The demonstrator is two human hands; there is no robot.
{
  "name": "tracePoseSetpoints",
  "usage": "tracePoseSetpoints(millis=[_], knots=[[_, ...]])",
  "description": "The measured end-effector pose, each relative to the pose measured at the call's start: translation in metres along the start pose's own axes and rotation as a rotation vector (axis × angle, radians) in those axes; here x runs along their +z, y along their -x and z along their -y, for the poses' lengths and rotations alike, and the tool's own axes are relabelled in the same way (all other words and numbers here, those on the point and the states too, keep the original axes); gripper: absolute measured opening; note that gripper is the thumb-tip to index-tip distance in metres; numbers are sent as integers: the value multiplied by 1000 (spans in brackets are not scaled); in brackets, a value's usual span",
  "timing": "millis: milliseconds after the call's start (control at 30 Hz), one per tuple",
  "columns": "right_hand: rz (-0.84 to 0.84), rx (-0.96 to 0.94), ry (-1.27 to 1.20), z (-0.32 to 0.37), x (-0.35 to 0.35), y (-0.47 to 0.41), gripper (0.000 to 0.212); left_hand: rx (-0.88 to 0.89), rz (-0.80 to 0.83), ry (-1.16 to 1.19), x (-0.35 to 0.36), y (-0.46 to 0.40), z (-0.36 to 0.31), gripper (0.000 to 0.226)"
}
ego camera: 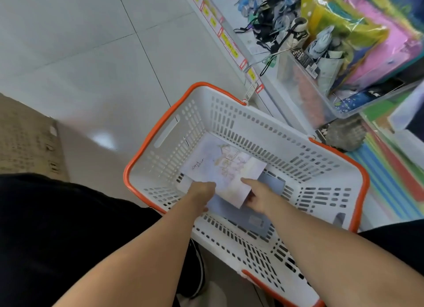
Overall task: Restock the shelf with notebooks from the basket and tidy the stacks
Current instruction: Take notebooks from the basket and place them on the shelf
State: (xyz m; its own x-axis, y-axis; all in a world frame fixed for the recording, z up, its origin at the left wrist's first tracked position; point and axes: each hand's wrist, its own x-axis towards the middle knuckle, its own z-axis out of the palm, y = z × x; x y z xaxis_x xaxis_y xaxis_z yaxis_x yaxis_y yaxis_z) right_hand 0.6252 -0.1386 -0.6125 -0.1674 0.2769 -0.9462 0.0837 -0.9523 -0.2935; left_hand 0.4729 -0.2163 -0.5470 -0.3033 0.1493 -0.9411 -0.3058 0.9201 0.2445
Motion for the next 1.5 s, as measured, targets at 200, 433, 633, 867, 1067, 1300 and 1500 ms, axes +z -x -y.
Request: tracePoseSetpoints(millis=[200,433,633,867,1067,1300,1500], knots=[[4,-757,575,33,29,54,11,107,86,466,-6,26,-35,100],[322,-1668,1401,54,41,131,49,165,634,588,-42,77,-74,55],[152,-700,980,42,-9,83,53,323,-41,2,-45,59,-38,18],[-304,-417,1488,3,-78,7,120,522,-323,-57,-56,62,-23,32],[-478,-347,1443,11,-62,0,70,523,-287,43,-51,79,-28,32],[8,-255,1516,57,-28,55,66,477,-315,-26,-48,79,-32,40],[-77,-639,1548,90,15,158,19,455,-191,86,-42,85,-35,37]])
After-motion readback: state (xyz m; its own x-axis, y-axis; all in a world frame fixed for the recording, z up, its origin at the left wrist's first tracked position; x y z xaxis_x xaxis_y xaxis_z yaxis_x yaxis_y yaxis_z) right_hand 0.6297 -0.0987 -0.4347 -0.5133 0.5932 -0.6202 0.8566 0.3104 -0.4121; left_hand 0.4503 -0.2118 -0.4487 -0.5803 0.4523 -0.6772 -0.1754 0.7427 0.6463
